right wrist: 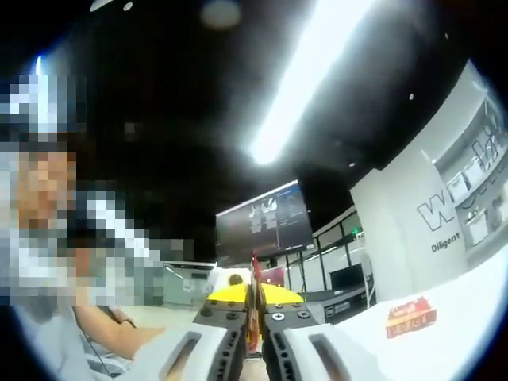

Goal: Tear open the coffee pouch, take out the coffee, and pour the coffee from the pouch into the cup

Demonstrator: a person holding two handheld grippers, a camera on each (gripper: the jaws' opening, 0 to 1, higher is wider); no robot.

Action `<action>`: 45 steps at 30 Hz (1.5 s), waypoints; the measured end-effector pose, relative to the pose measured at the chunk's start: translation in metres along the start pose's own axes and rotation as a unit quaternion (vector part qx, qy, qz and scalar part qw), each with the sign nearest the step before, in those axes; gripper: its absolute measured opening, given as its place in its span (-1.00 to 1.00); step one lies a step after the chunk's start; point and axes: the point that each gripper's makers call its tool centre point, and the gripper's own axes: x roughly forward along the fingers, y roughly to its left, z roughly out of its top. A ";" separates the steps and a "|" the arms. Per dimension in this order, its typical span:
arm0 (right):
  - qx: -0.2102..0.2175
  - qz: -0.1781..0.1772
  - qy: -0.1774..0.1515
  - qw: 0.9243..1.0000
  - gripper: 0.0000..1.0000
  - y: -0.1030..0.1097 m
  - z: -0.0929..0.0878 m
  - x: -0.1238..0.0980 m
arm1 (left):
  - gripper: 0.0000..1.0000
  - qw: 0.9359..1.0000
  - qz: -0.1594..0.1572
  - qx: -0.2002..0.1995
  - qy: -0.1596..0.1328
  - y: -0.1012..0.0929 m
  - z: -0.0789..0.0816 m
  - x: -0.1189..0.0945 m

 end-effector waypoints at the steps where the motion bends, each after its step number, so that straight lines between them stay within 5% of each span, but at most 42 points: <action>1: 0.008 0.003 -0.004 1.000 -0.91 0.001 0.001 -0.001 | -0.75 1.000 -0.002 -0.003 -0.002 -0.001 0.001 0.000; 3: 0.005 0.000 -0.004 1.000 -0.91 0.000 0.001 -0.001 | -0.57 1.000 0.003 -0.008 -0.024 0.001 0.010 0.002; 6: 0.002 0.000 0.001 1.000 -0.90 0.000 -0.002 0.001 | -0.59 1.000 0.001 -0.002 -0.021 0.000 0.016 0.007; 12: -0.003 0.008 0.002 1.000 -0.90 0.007 -0.002 0.004 | -0.89 1.000 -0.010 0.016 -0.008 -0.005 0.022 0.015; 17: -0.006 0.007 0.002 1.000 -0.91 0.007 0.000 0.003 | -0.75 1.000 -0.007 0.023 -0.017 -0.006 0.022 0.015; 29: -0.007 0.006 -0.002 1.000 -0.92 0.005 -0.004 0.002 | -0.88 1.000 -0.011 0.015 -0.021 -0.006 0.017 0.013; 33: -0.004 0.003 -0.006 1.000 -0.92 0.003 -0.004 0.002 | -0.66 0.999 0.014 0.003 -0.035 0.002 0.021 0.013; 36: -0.005 0.003 -0.003 1.000 -0.92 0.004 -0.008 0.003 | -0.87 1.000 0.005 0.005 -0.030 -0.001 0.018 0.011; 41: -0.002 0.002 -0.006 1.000 -0.93 0.003 -0.009 0.005 | -0.78 0.999 0.017 0.002 -0.034 0.003 0.020 0.008; 45: -0.005 0.003 -0.005 1.000 -0.93 0.001 -0.010 0.008 | -0.89 0.999 0.012 0.007 -0.029 0.002 0.017 0.006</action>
